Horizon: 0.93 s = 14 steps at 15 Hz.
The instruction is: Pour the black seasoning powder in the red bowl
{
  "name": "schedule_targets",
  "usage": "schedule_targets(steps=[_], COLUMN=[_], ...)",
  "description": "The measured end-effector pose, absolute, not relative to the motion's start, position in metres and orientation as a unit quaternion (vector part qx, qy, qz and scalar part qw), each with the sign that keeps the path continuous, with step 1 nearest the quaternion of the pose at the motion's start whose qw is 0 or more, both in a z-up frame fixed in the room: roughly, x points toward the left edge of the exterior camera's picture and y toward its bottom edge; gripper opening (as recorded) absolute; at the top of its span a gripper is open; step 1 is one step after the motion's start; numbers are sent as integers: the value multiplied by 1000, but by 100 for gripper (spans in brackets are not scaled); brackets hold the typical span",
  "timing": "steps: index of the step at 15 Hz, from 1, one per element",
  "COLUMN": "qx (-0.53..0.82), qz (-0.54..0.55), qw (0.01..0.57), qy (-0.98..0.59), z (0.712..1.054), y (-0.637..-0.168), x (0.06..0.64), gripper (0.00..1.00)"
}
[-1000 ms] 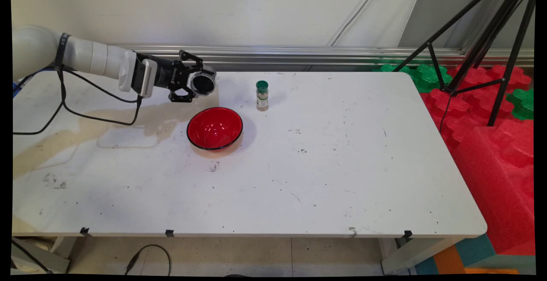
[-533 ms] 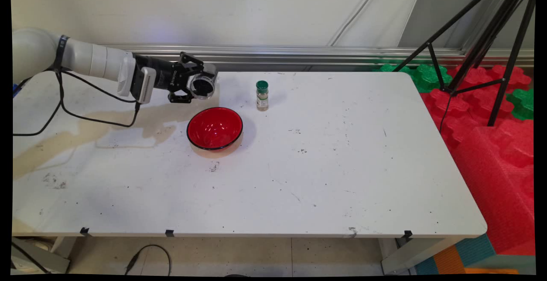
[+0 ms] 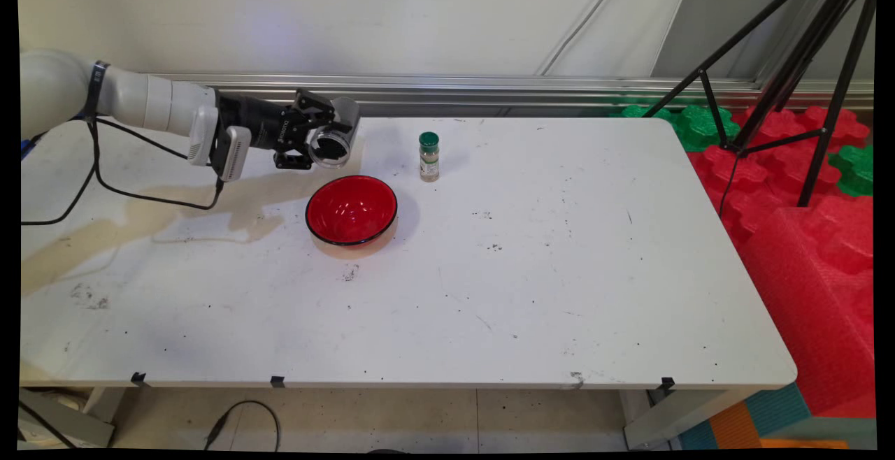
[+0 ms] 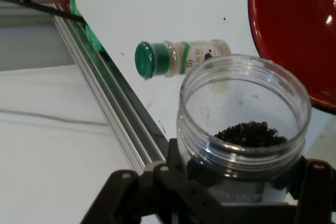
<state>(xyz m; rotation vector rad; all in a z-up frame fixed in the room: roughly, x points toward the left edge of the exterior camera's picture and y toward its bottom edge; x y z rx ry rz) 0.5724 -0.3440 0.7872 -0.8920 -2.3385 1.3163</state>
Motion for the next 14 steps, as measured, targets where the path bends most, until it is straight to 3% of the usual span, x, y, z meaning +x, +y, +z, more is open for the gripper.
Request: schedule_targets(steps=[14], qx=[-408], qz=[488], qw=[105], qy=[-764], z=[786], y=[-333], x=[554], gripper=[0])
